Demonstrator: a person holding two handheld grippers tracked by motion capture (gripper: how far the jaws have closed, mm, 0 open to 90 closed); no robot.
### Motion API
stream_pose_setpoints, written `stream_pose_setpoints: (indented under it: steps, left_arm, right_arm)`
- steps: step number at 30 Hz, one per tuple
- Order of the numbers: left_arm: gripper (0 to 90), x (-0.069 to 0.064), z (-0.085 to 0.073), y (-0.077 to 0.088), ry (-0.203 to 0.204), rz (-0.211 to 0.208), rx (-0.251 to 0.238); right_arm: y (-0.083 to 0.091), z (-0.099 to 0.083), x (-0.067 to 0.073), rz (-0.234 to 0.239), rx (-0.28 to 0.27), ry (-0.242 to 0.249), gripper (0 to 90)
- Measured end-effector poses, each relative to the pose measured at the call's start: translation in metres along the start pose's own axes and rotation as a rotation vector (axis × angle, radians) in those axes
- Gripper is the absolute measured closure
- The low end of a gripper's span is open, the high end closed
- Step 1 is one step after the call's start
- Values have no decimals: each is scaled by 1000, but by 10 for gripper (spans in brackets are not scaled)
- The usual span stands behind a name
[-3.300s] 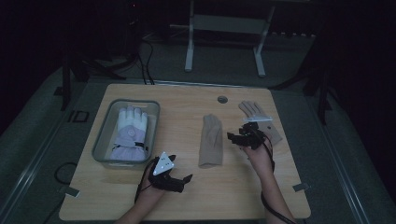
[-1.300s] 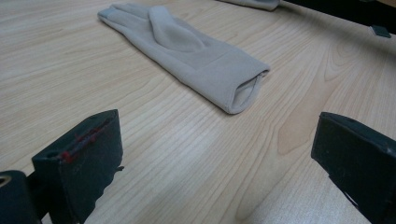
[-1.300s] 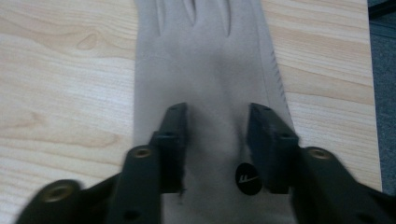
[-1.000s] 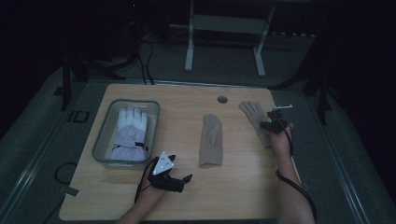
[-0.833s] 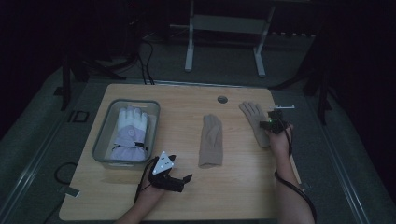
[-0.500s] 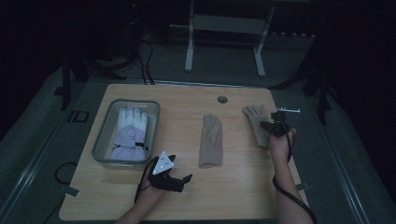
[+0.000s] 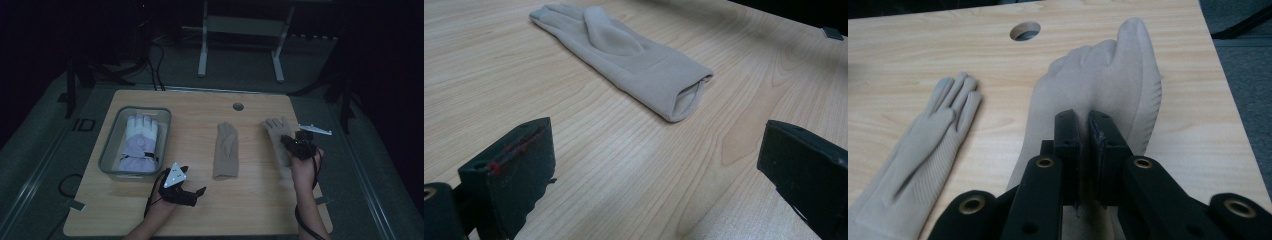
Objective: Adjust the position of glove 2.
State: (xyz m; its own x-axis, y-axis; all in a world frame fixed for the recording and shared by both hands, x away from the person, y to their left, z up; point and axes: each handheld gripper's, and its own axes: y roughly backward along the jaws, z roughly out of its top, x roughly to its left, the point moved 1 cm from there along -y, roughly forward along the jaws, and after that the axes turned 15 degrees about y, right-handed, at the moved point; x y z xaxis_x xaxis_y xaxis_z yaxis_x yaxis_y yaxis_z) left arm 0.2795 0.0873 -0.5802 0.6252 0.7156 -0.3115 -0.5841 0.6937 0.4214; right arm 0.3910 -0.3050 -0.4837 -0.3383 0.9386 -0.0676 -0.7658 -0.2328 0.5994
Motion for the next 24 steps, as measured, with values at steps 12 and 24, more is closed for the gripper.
stream_pose_setpoints:
  steps: [12, 24]
  left_arm:
    - [24, -1, 0, 0, -7, 3, 2]
    - [24, -1, 0, 0, -12, 4, 0]
  right_arm:
    - [-11, -44, 19, 6, 68, -19, 826]
    - [-33, -69, 26, 27, 131, 11, 745]
